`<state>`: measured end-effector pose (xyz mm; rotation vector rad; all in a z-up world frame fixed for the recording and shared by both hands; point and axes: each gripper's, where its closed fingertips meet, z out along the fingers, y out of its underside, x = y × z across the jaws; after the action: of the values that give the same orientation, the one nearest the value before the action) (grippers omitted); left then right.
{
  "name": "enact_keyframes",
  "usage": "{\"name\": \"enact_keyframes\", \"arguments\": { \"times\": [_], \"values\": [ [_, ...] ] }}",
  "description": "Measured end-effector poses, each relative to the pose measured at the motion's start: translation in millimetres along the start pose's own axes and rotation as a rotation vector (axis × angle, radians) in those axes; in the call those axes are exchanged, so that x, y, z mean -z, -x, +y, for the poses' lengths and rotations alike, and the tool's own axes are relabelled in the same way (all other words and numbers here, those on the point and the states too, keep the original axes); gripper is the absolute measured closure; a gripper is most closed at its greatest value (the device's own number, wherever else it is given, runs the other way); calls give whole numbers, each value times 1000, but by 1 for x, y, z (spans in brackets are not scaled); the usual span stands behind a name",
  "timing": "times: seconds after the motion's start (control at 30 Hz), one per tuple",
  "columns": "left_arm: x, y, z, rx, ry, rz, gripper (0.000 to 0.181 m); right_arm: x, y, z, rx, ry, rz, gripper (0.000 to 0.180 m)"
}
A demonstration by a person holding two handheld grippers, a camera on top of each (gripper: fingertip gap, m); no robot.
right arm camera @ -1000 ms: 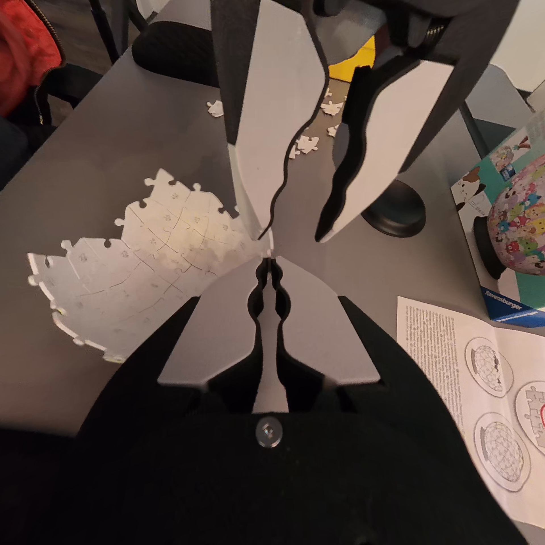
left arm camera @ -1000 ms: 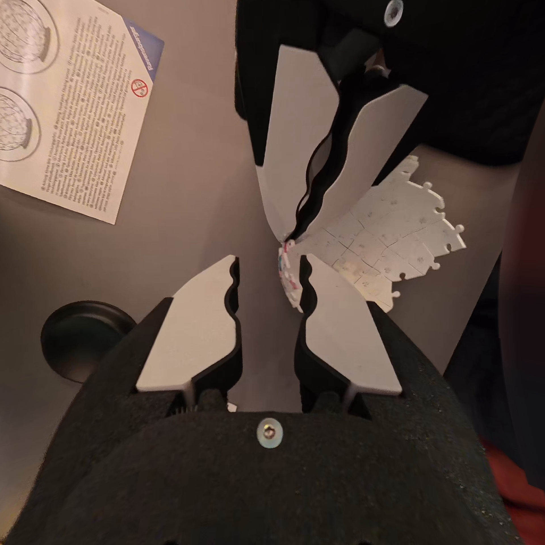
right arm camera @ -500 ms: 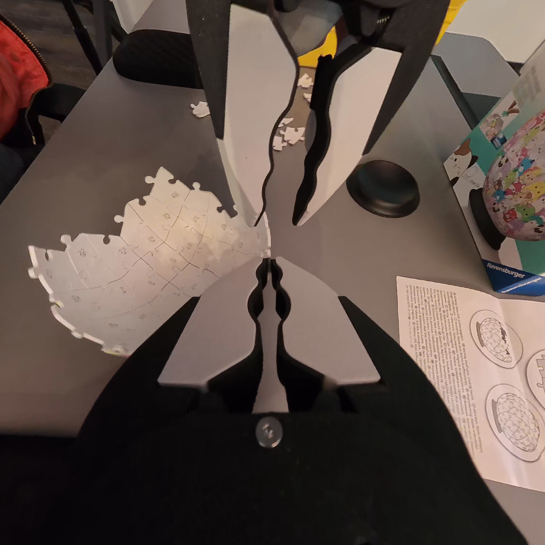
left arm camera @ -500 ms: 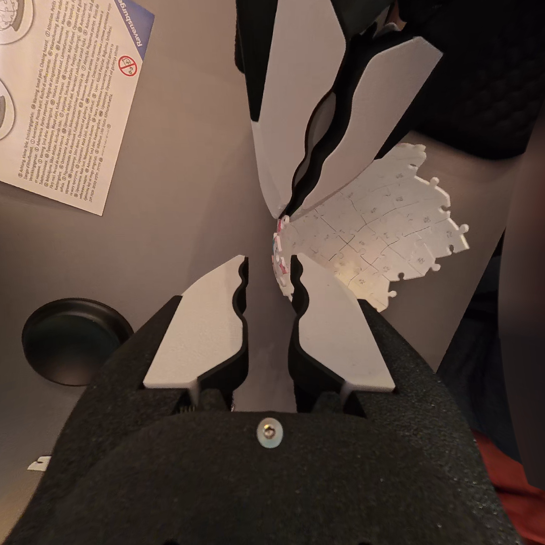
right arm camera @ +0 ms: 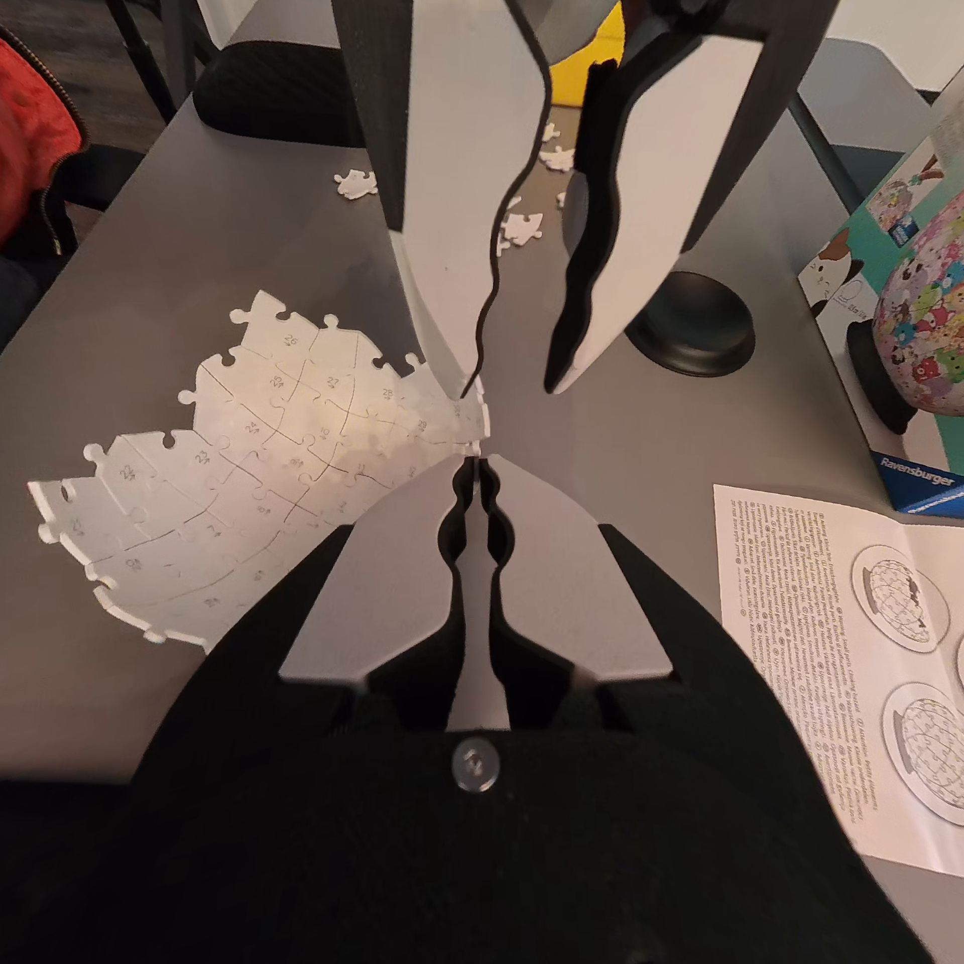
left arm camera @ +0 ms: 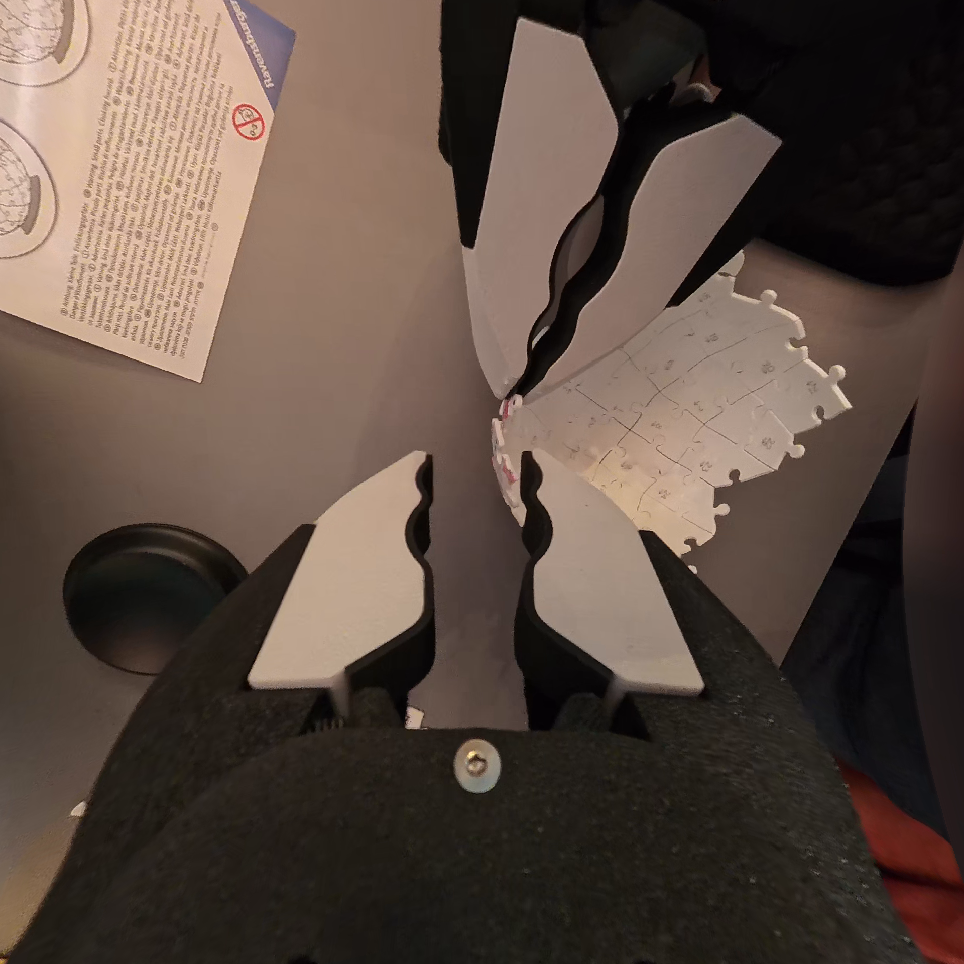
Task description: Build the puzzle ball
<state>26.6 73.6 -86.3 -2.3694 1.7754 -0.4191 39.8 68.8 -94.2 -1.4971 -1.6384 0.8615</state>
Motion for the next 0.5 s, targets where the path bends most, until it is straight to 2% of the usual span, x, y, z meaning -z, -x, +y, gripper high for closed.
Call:
{"name": "enact_keyframes", "arguments": {
  "times": [0.27,0.33,0.5],
  "values": [
    [-3,2,-1,20,45,6,146,0,1,-2,-12,-13,-9,177],
    [-4,1,1,12,69,8,154,1,0,-2,-18,-21,-5,177],
    [-6,-1,0,5,77,15,163,2,1,-6,-37,-46,-20,177]
  ]
}}
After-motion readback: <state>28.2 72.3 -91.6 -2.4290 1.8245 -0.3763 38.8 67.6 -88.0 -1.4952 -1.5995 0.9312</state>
